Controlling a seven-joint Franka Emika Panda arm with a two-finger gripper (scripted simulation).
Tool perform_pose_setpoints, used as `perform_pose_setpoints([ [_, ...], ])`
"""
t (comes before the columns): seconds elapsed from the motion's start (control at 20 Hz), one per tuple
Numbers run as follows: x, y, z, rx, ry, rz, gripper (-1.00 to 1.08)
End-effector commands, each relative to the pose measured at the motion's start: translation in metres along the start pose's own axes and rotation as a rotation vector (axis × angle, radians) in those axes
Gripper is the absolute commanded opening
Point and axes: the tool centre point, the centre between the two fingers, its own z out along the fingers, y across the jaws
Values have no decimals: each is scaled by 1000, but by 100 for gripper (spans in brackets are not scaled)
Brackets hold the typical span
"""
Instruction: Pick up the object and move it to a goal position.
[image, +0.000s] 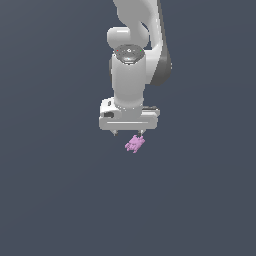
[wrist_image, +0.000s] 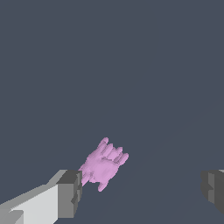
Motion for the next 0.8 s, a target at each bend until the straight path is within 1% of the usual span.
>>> perform_pose_setpoints([
  [0.0,0,0,0,0,0,0,100],
  [0.15,-2,3,2,0,-8,4,100],
  [0.45,-14,20,12,-1,-55,27,100],
  [0.75,-14,21,12,-1,-57,27,100],
])
